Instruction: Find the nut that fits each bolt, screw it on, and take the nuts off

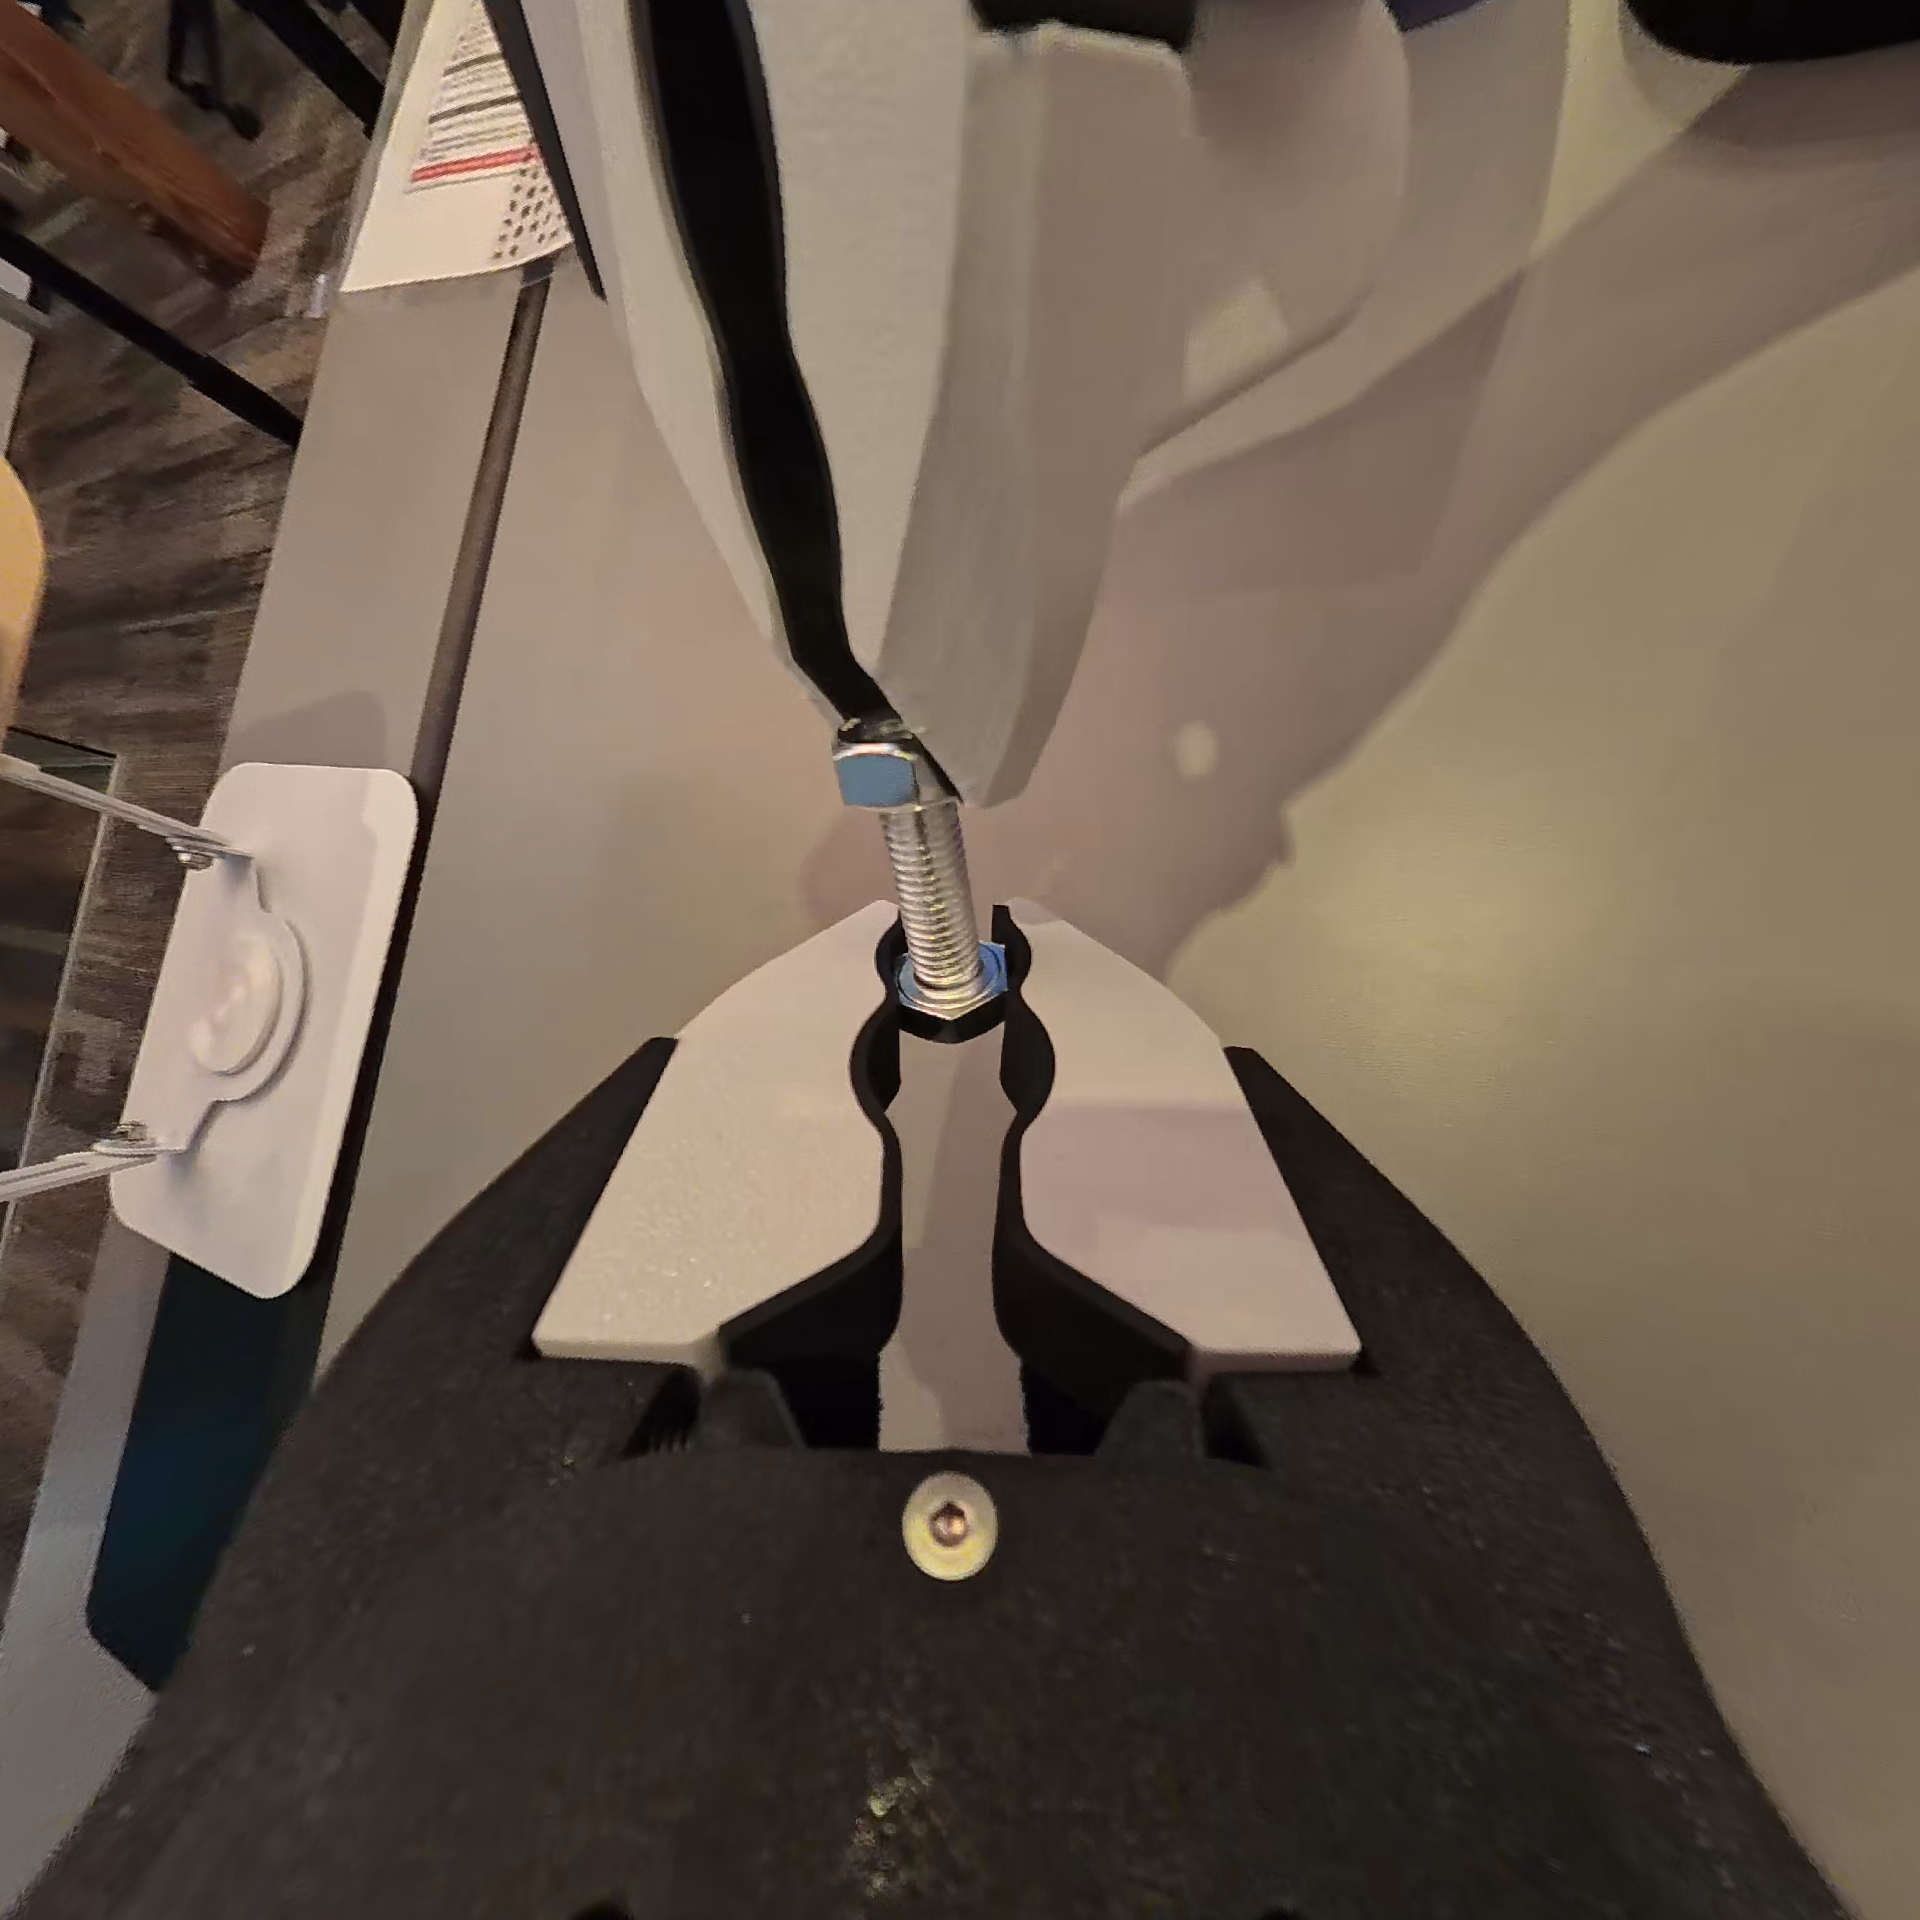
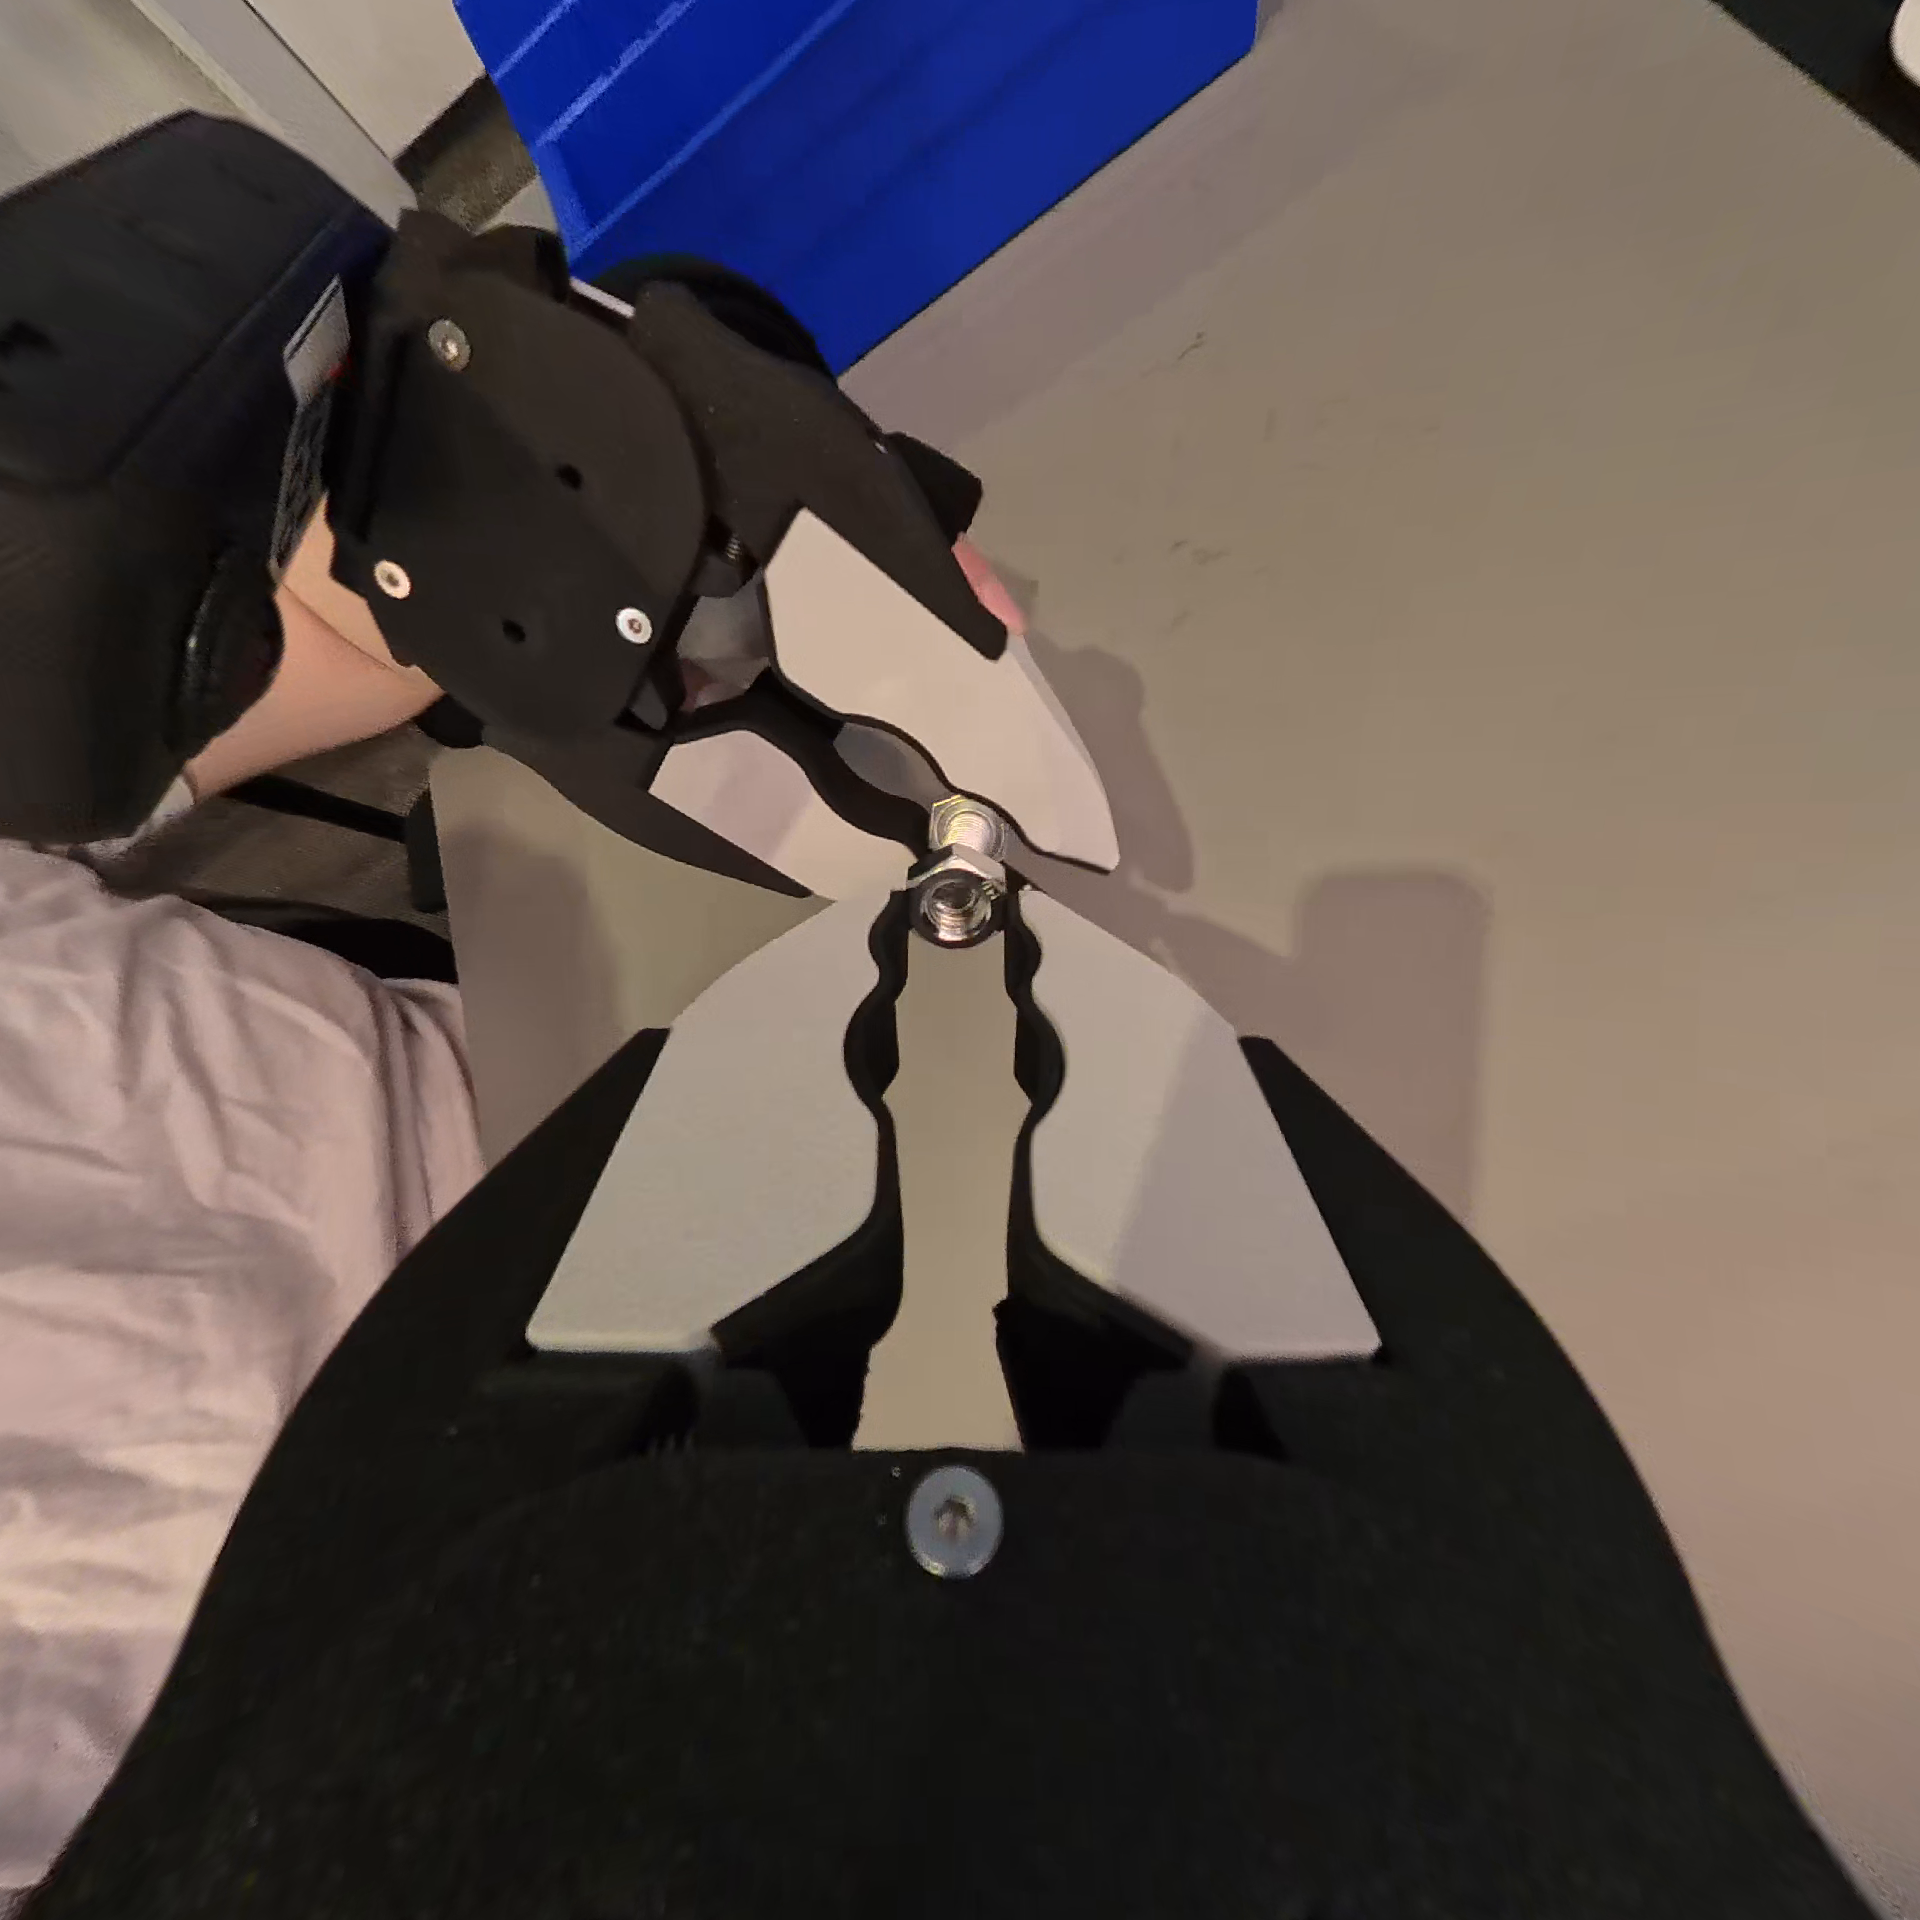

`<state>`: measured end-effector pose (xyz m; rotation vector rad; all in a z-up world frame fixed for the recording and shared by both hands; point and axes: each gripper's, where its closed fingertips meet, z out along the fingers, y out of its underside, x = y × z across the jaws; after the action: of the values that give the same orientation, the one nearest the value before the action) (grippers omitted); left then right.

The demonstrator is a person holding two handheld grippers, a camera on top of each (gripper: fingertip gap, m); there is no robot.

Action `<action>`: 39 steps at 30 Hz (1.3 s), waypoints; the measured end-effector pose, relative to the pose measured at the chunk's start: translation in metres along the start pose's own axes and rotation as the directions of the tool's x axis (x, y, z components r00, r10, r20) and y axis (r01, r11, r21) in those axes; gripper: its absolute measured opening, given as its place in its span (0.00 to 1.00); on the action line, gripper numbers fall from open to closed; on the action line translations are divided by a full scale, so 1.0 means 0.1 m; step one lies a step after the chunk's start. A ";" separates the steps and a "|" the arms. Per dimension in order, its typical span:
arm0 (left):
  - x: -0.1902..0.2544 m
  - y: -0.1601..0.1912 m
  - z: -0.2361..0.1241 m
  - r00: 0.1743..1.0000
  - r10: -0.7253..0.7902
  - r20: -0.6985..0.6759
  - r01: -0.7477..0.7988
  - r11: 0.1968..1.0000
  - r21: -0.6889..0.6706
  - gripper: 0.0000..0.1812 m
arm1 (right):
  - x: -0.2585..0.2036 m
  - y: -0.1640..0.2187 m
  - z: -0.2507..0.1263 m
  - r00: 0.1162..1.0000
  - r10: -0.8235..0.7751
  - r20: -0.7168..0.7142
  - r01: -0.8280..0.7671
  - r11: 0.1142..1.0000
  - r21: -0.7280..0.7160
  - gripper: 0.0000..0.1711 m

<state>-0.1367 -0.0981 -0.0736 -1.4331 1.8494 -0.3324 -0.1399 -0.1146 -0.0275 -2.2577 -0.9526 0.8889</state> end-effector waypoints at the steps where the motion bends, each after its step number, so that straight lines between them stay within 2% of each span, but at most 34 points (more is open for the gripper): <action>1: -0.02 -0.01 0.00 1.000 0.003 0.014 -0.003 1.000 0.008 0.08 | 0.00 -0.01 -0.01 1.000 0.008 0.001 -0.008 1.000 0.006 0.10; 8: -0.03 -0.26 0.02 0.997 -0.052 0.065 0.038 0.981 0.193 0.08 | -0.04 -0.03 -0.17 0.996 -0.060 -0.071 0.060 0.998 -0.003 0.10; 10: 0.02 -0.33 0.06 0.995 -0.071 0.073 0.051 0.969 0.242 0.08 | -0.05 0.03 -0.22 0.993 -0.070 -0.093 0.066 0.997 -0.050 0.10; 15: 0.24 -0.38 0.22 0.993 -0.116 -0.017 0.116 0.950 0.288 0.08 | -0.02 0.27 -0.23 0.980 -0.128 -0.152 0.088 0.965 -0.247 0.10; 17: 0.27 -0.39 0.26 0.981 -0.178 -0.079 0.194 0.930 0.312 0.08 | 0.02 0.29 -0.22 0.978 -0.120 -0.173 0.065 0.955 -0.291 0.10; 20: 0.23 -0.41 0.29 0.964 -0.249 -0.091 0.265 0.895 0.359 0.08 | 0.06 0.27 -0.21 0.980 -0.062 -0.187 0.000 0.949 -0.314 0.10; 23: 0.22 -0.40 0.31 0.967 -0.249 -0.058 0.252 0.890 0.379 0.08 | 0.07 0.28 -0.19 0.983 -0.027 -0.182 -0.040 0.934 -0.355 0.10; 27: 0.24 -0.41 0.33 0.959 -0.271 -0.079 0.279 0.867 0.412 0.08 | 0.07 0.29 -0.18 0.979 -0.032 -0.201 -0.052 0.916 -0.397 0.10; 33: 0.37 -0.41 0.35 0.962 -0.215 -0.167 0.266 0.872 0.410 0.08 | 0.04 0.39 -0.17 0.966 -0.211 -0.152 0.093 0.827 -0.555 0.10; 39: 0.43 -0.45 0.30 0.963 -0.179 -0.203 0.252 0.866 0.431 0.08 | -0.01 0.40 -0.20 0.906 -0.420 -0.049 0.286 0.695 -0.659 0.10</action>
<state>-0.0872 -0.1450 -0.0842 -1.3075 1.5847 -0.9512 -0.1090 -0.1438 -0.0414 -2.4832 -1.7269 0.1464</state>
